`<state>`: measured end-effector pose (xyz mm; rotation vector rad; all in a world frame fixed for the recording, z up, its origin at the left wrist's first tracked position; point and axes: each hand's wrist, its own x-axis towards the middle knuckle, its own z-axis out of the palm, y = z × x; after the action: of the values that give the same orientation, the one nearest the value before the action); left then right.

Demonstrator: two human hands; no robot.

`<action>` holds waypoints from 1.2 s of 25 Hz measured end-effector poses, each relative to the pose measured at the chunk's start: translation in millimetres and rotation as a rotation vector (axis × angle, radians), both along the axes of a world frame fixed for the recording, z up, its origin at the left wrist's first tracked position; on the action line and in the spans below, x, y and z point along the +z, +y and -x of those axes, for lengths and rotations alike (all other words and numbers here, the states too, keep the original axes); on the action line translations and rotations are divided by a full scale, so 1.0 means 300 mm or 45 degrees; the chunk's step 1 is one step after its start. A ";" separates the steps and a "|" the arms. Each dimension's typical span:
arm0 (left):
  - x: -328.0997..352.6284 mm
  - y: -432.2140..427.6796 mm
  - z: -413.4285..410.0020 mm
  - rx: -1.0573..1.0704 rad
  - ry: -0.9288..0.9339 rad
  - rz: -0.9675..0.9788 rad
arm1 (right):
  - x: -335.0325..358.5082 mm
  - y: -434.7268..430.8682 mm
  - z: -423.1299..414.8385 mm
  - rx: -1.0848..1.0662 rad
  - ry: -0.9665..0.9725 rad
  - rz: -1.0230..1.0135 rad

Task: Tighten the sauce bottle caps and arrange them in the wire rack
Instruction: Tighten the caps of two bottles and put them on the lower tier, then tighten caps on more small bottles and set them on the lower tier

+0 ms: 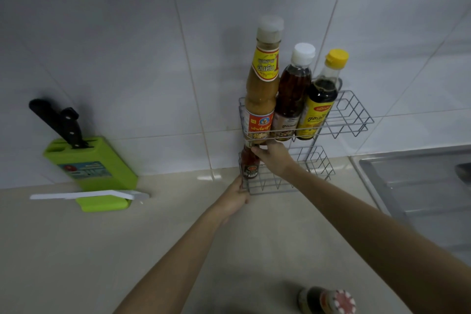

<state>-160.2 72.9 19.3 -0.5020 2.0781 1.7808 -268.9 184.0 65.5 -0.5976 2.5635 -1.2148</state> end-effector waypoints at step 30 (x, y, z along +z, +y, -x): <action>0.155 0.291 -0.365 -0.695 0.078 0.412 | 0.160 0.621 -0.721 0.265 0.047 -0.335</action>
<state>-50.8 160.2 65.9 0.0509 2.2724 1.1707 -52.6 370.2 113.6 -0.8064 2.5551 -0.7913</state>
